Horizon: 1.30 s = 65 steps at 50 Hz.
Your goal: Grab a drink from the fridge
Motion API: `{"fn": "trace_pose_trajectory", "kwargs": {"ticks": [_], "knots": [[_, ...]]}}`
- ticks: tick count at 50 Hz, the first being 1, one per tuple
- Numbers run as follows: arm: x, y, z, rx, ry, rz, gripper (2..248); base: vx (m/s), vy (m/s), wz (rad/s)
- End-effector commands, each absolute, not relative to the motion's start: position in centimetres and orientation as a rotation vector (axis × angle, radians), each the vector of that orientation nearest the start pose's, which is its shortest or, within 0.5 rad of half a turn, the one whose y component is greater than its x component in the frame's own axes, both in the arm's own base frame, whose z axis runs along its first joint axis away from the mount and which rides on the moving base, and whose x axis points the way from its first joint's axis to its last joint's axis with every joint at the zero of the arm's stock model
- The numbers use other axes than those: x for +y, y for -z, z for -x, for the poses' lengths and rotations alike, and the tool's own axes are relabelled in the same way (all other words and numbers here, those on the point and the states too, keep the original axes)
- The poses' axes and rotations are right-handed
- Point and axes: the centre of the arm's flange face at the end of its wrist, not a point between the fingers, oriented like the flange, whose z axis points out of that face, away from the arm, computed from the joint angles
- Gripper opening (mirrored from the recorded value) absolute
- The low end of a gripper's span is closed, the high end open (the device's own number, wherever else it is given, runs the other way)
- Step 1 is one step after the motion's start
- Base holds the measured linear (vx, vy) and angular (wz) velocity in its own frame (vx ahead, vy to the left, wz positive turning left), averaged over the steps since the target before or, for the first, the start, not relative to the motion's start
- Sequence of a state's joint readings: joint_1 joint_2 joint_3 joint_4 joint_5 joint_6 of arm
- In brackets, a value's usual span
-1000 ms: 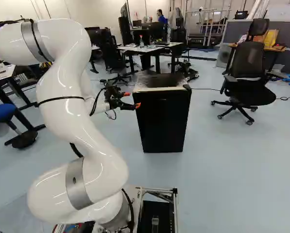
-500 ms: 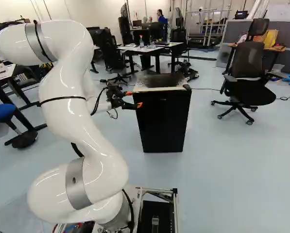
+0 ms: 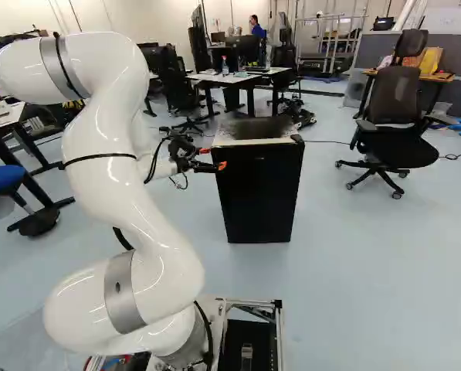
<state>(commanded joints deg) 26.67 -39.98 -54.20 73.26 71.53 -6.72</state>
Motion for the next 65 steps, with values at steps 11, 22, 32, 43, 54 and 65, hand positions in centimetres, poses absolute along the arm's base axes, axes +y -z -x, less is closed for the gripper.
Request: {"fn": "trace_pose_trajectory", "kwargs": {"ticks": [11,22,32,43,54,65], "knots": [[16.5,-26.5,-51.1,1.2,2.102,2.557,247,0.0,0.0,0.0],[16.4,-26.5,-51.0,1.223,2.099,2.557,247,0.0,0.0,0.0],[16.4,-26.5,-51.0,1.245,2.096,2.558,247,0.0,0.0,0.0],[16.3,-26.4,-50.8,1.269,2.092,2.559,247,0.0,0.0,0.0],[16.2,-26.4,-50.3,1.286,2.085,2.567,247,0.0,0.0,0.0],[16.0,-26.5,-49.1,1.291,2.076,2.588,247,0.0,0.0,0.0]]}}
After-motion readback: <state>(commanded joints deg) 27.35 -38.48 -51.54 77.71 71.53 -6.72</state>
